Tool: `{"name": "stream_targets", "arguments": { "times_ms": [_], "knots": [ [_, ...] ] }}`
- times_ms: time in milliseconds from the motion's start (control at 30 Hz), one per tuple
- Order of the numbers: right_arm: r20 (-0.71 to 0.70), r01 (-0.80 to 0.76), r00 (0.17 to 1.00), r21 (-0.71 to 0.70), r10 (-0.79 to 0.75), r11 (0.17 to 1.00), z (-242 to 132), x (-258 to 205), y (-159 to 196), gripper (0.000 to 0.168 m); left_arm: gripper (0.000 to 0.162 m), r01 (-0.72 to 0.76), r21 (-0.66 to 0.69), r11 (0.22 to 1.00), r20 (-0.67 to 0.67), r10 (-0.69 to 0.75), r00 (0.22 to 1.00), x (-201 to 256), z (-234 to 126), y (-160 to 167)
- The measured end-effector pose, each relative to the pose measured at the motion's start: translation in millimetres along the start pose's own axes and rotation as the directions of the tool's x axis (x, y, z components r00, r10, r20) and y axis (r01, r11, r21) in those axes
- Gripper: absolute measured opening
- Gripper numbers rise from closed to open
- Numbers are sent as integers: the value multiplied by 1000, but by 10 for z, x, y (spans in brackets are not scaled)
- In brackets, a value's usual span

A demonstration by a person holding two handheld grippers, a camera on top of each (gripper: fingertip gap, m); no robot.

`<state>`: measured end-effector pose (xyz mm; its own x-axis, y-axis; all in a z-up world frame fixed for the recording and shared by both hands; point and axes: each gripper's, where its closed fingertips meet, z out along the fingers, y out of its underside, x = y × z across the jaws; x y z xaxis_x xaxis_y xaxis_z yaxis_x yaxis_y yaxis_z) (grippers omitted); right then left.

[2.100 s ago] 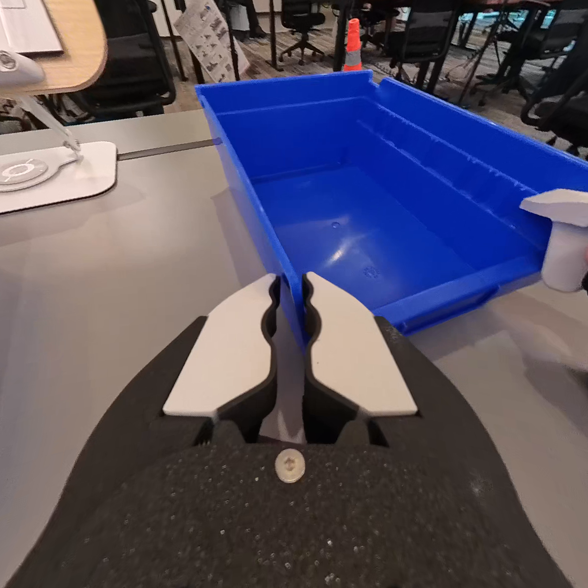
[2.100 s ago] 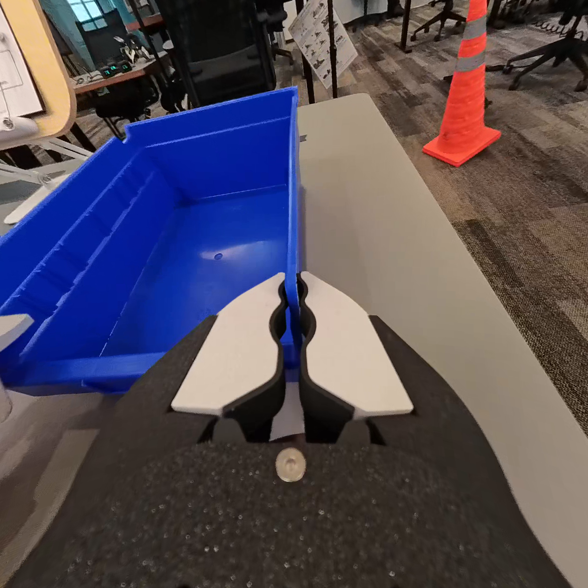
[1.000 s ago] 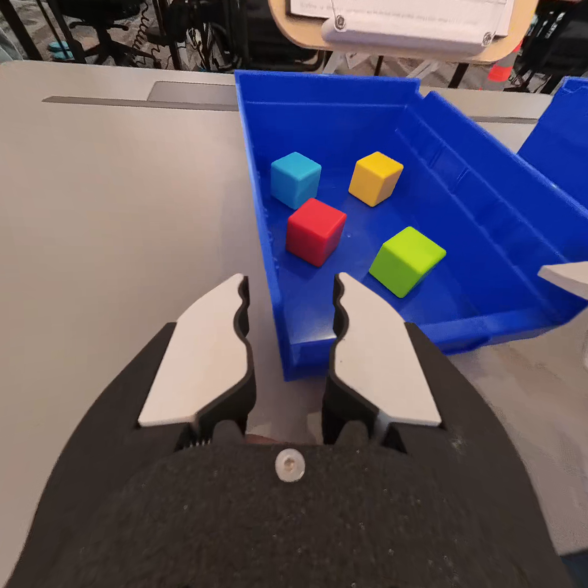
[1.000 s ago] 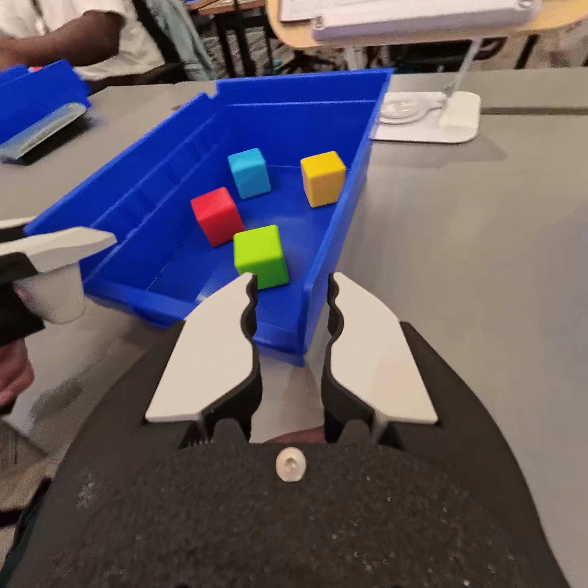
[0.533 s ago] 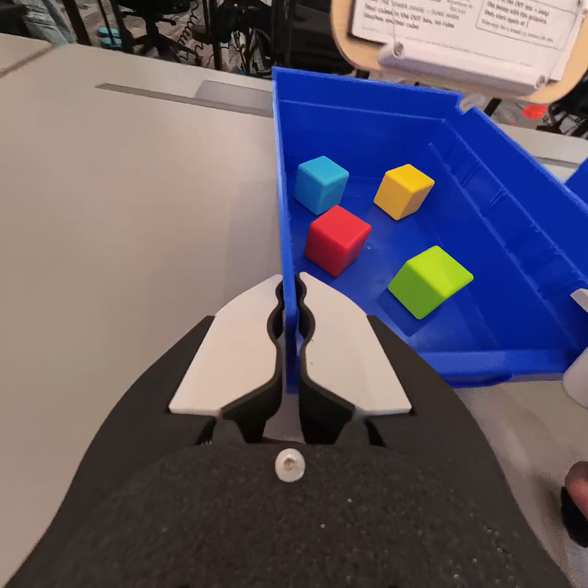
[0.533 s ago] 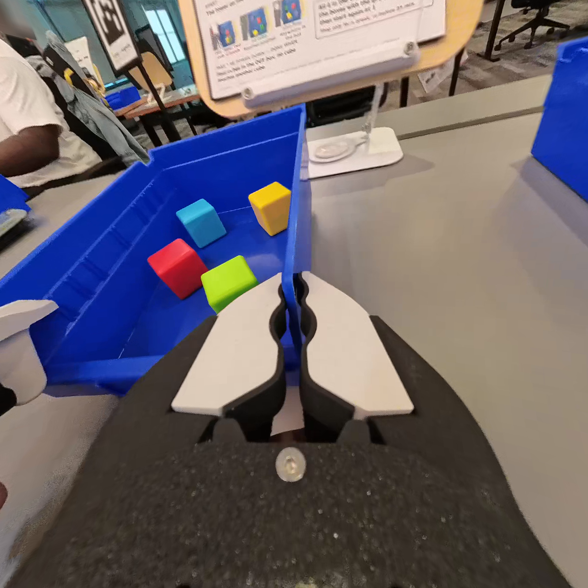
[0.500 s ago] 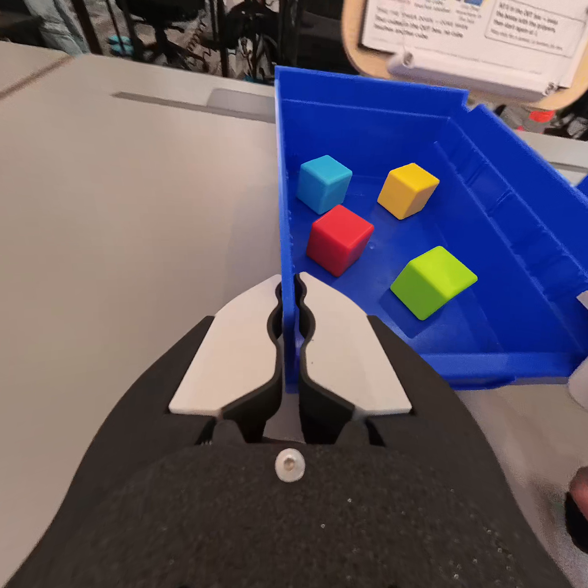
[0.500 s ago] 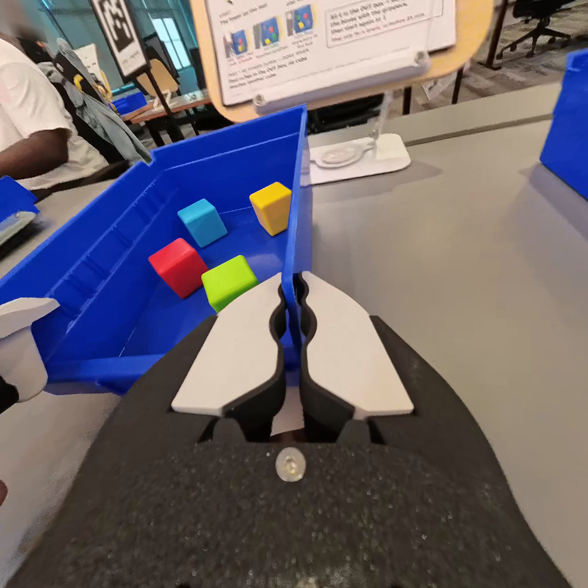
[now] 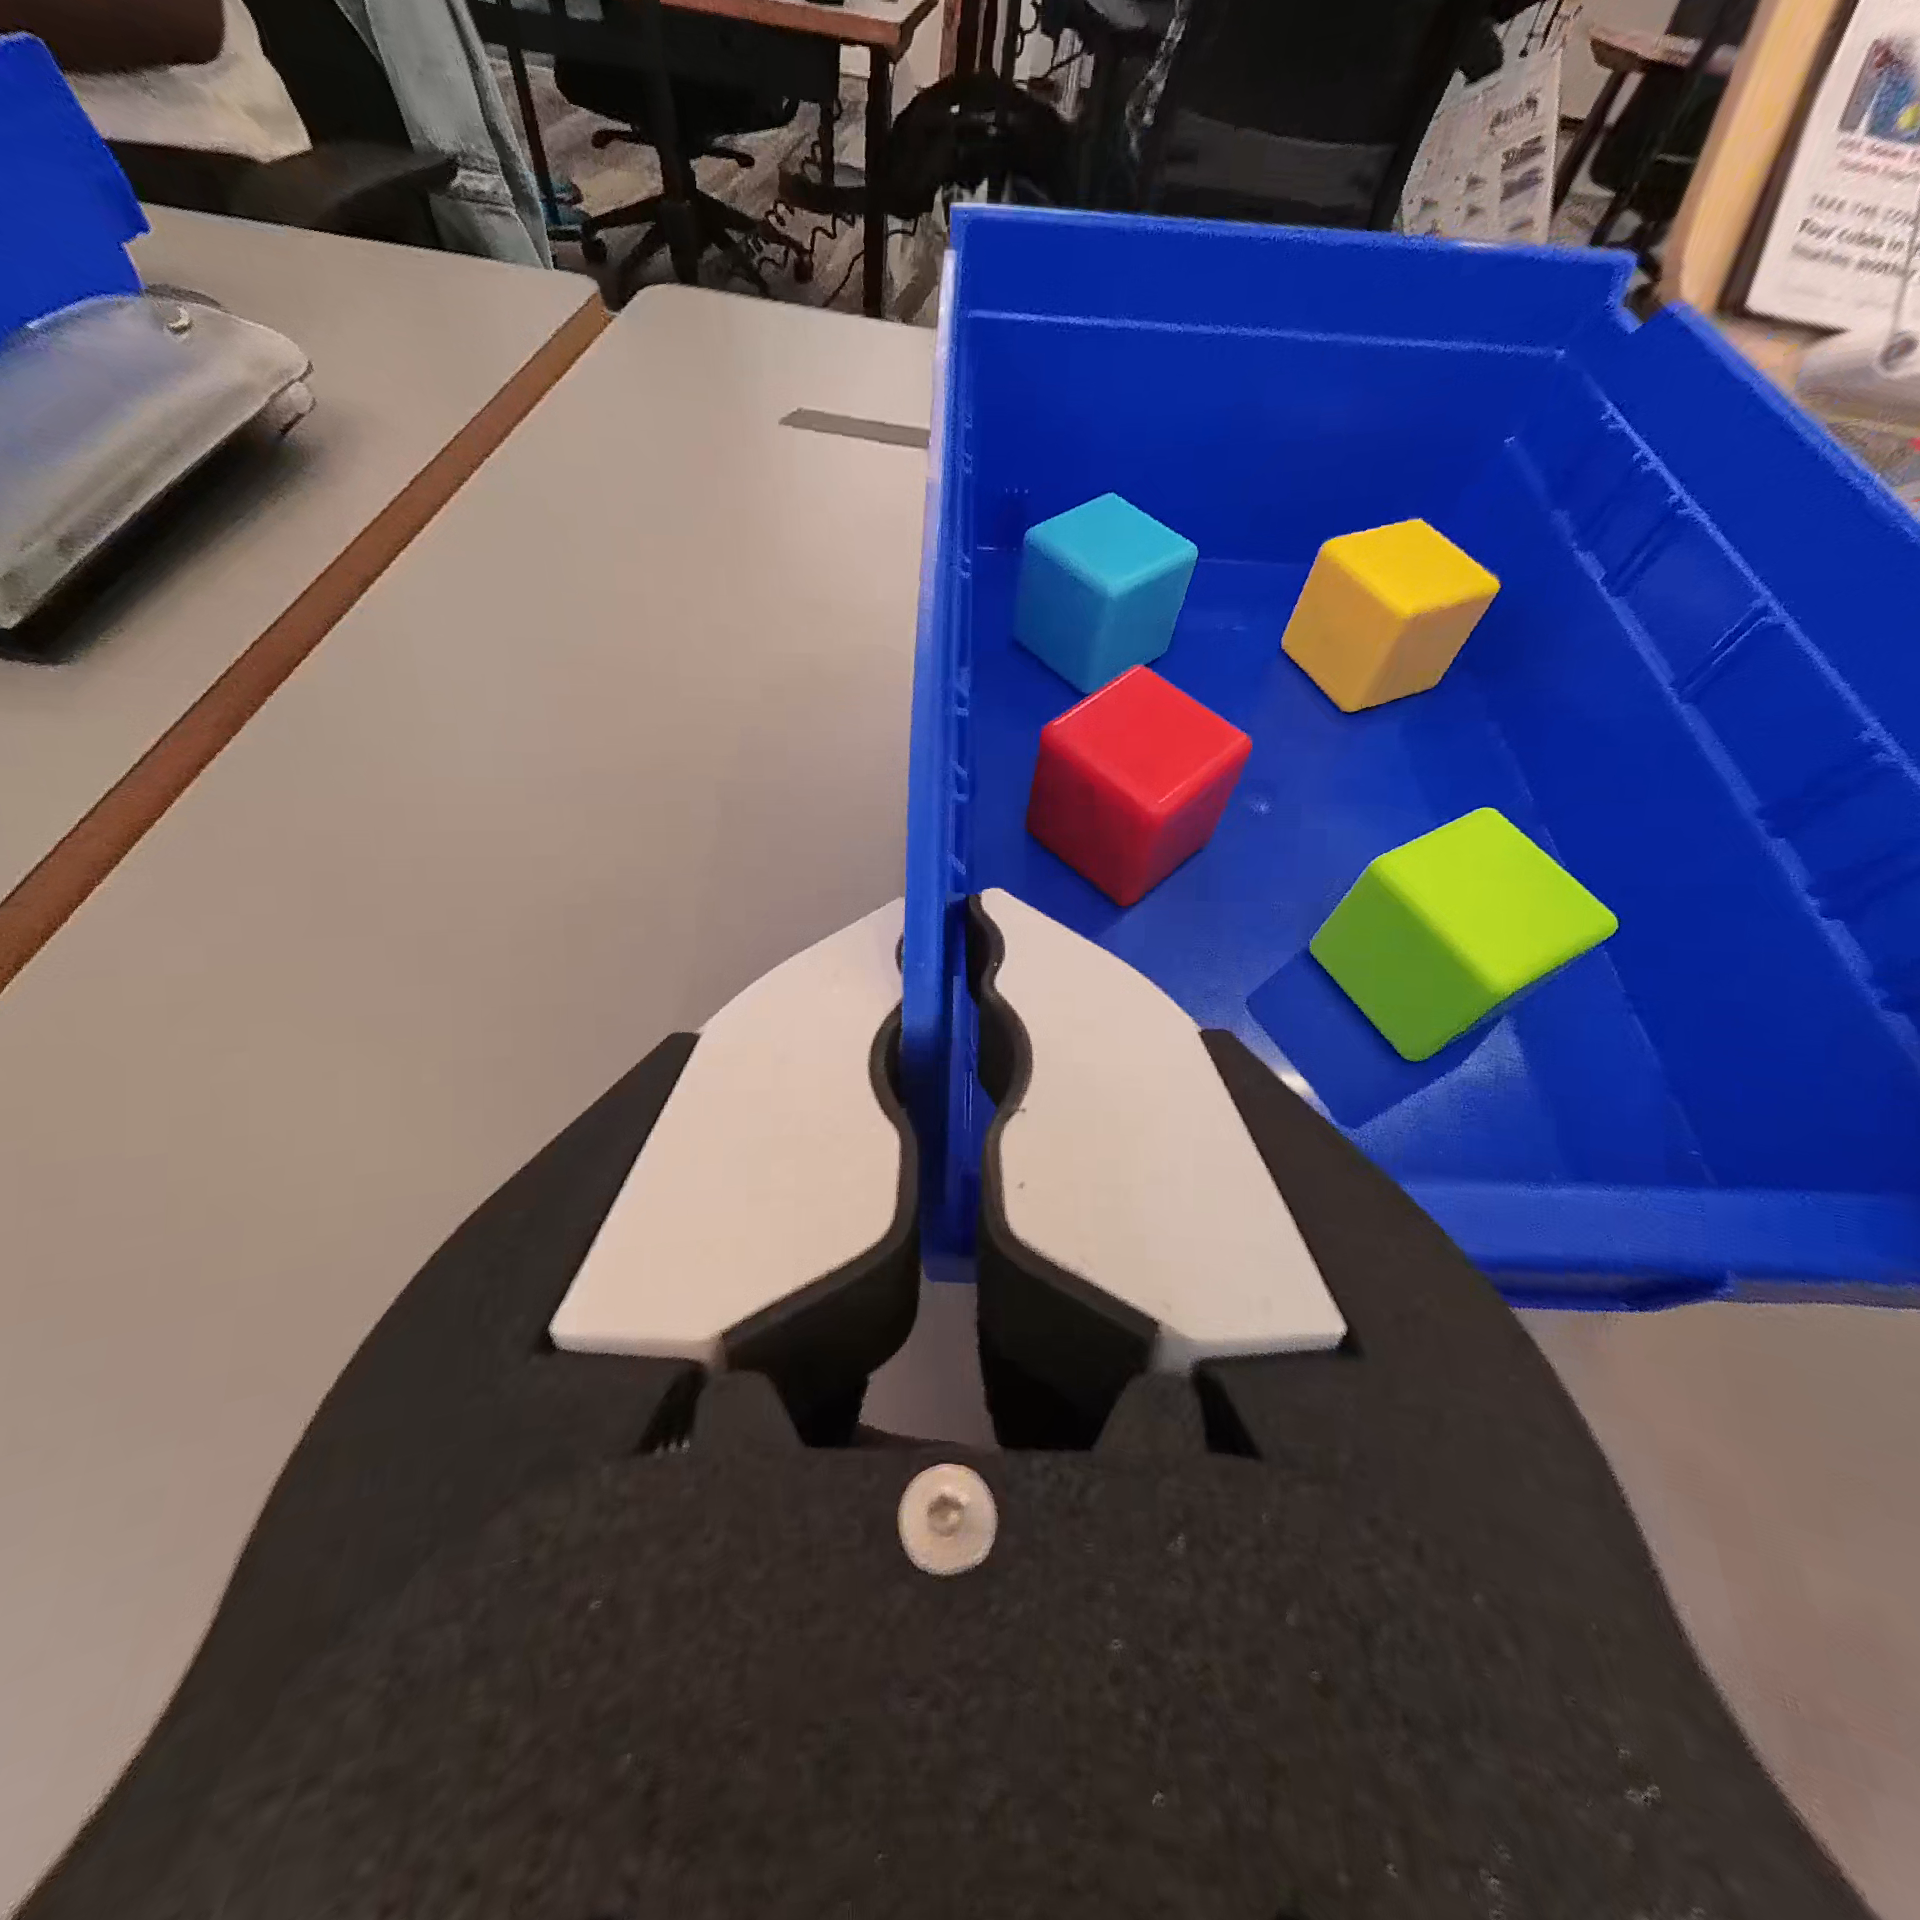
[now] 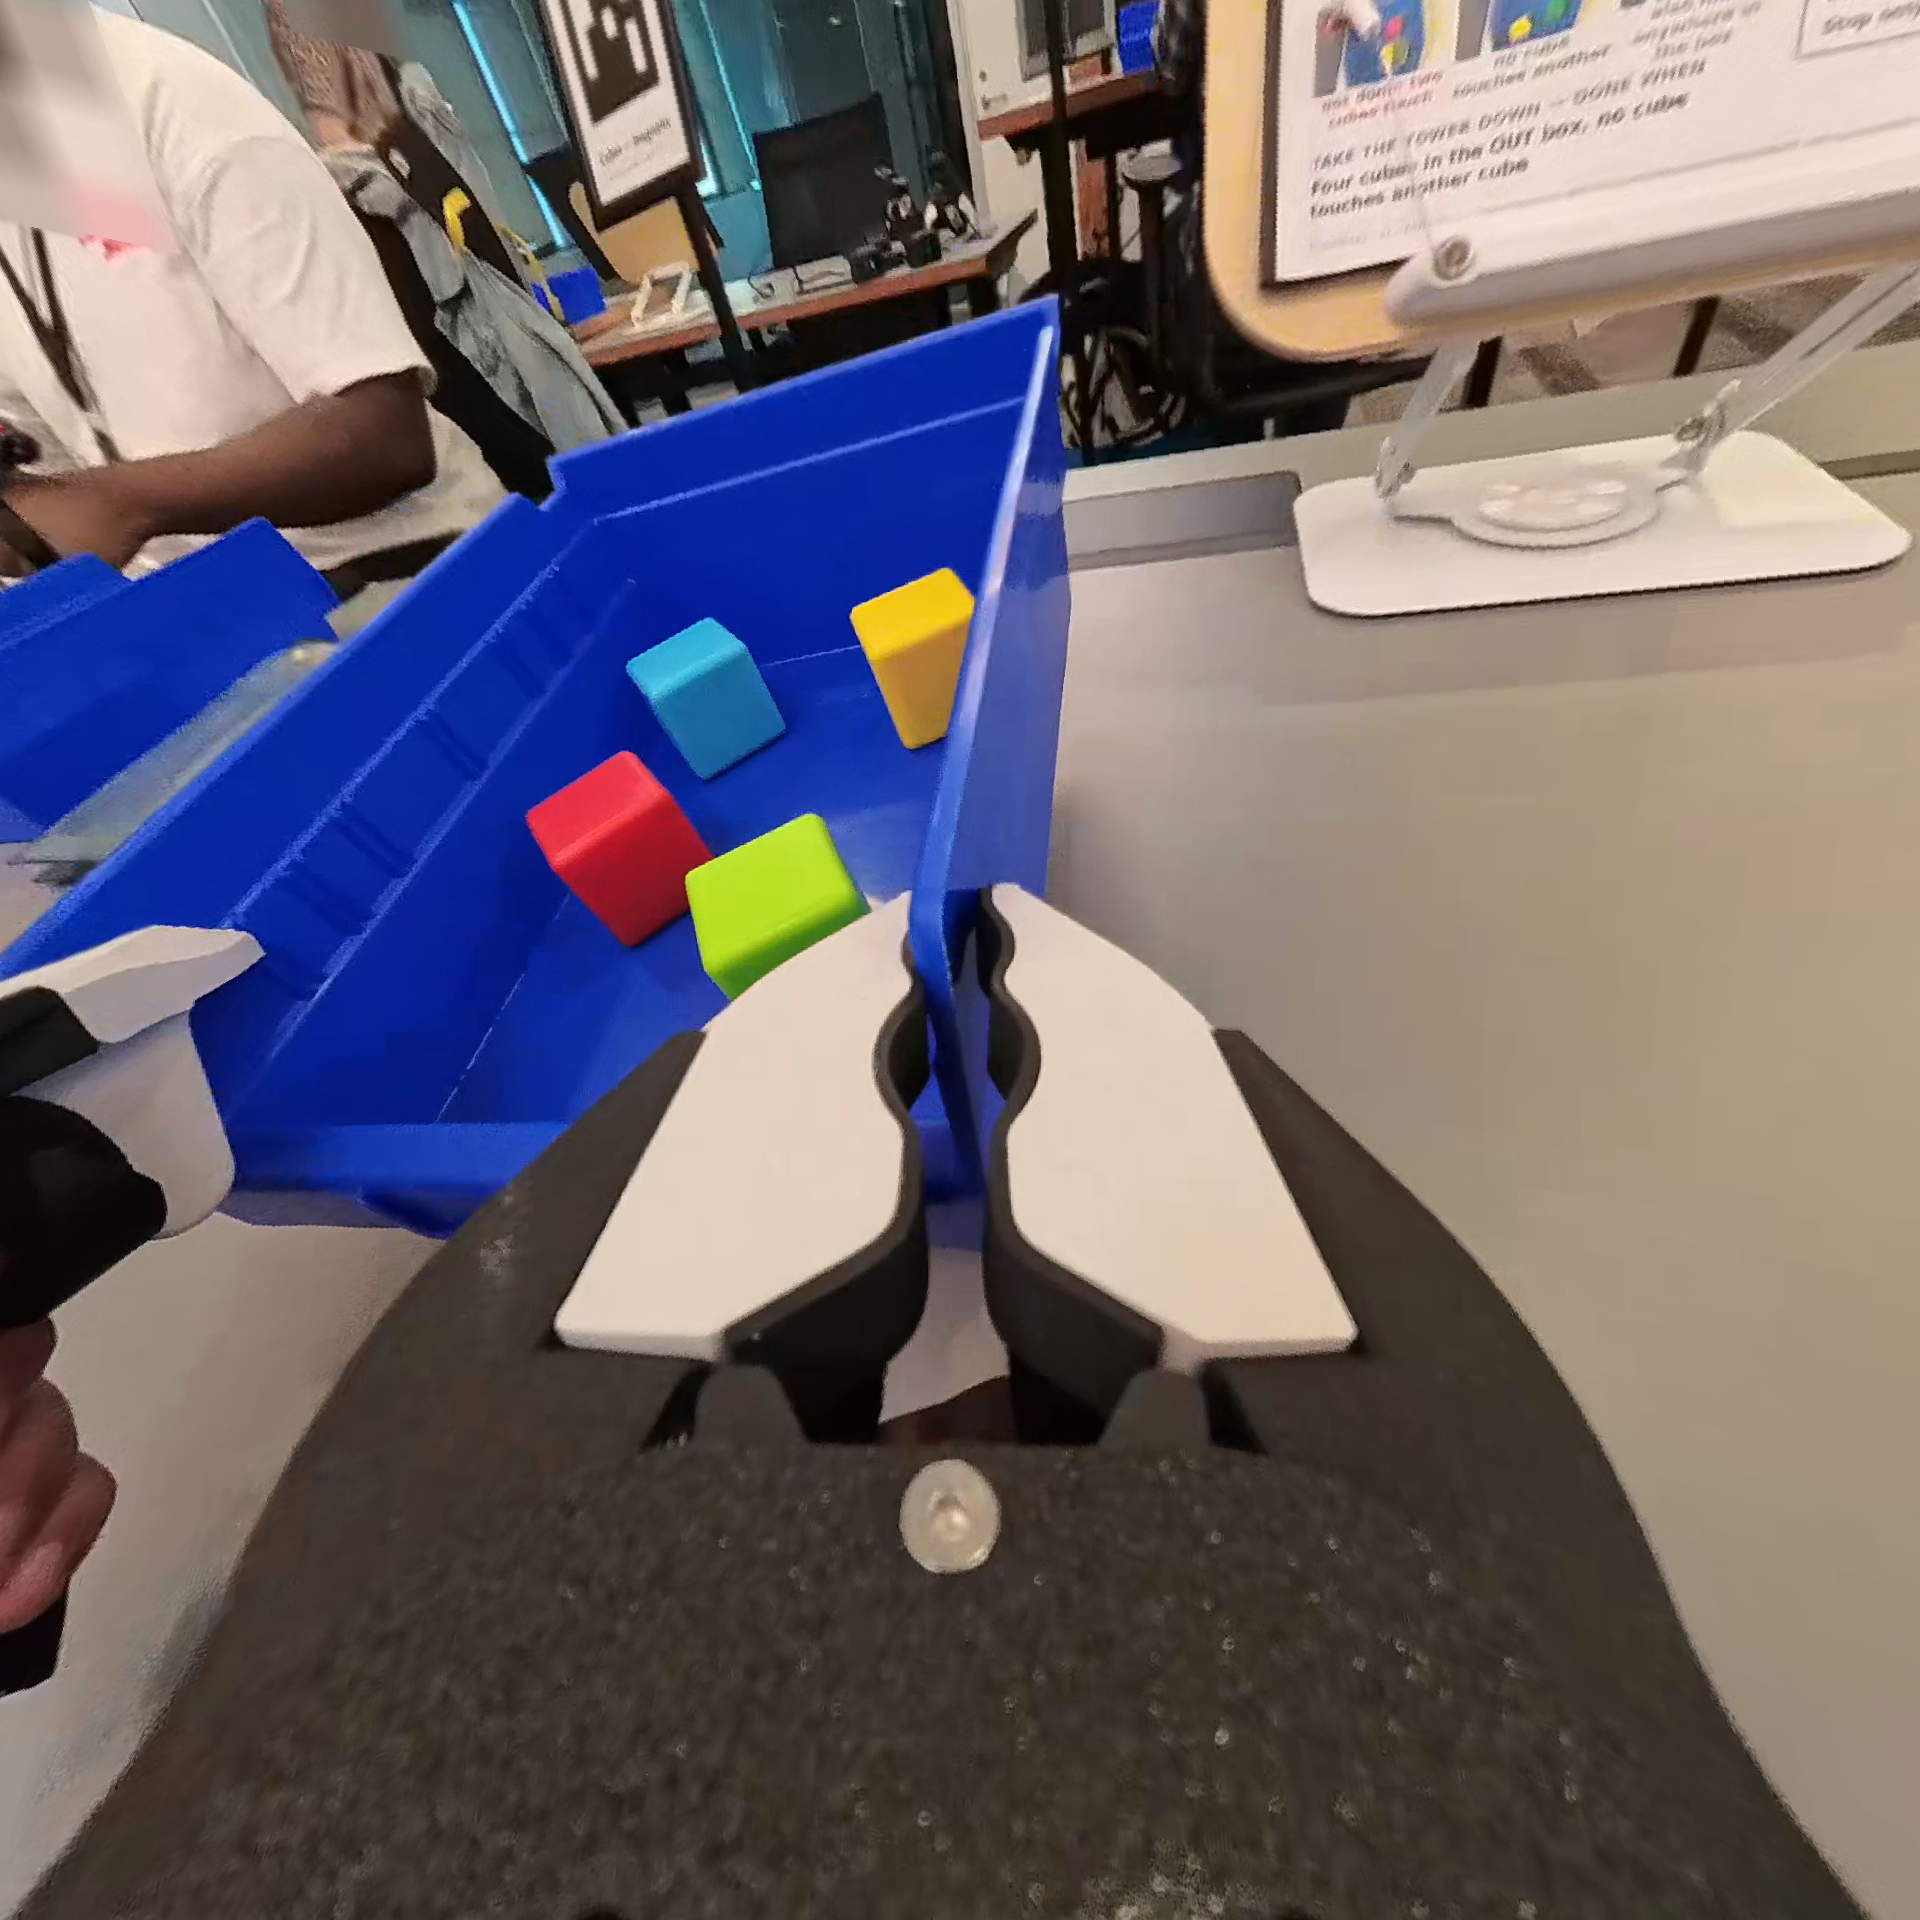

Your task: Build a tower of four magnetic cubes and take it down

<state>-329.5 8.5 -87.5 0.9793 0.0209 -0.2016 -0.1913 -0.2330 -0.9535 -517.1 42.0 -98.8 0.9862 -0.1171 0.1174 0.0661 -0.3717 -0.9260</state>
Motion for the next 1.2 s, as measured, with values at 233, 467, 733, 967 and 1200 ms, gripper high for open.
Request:
{"name": "stream_targets", "arguments": {
  "times_ms": [233,467,733,967,1200],
  "knots": [
    [7,12,1000,-44,-11,999,96,-104,211,6,4,-32,-30,999,-6,32,999,-169,96,87],
    [52,-21,998,-64,25,998,122,-107,313,10,5,19,-36,999,-24,-20,999,-183,156,109],
    [209,-12,977,-115,36,993,14,-96,314,42,32,-46,-20,999,101,48,994,-268,25,69],
    [308,114,946,-15,-104,993,-458,494,-143,47,46,59,134,989,4,-60,998,128,-468,-313],
    [251,179,953,-7,-172,984,-853,1837,-568,46,48,-13,148,989,-281,54,958,1529,-669,-197]
  ]
}}
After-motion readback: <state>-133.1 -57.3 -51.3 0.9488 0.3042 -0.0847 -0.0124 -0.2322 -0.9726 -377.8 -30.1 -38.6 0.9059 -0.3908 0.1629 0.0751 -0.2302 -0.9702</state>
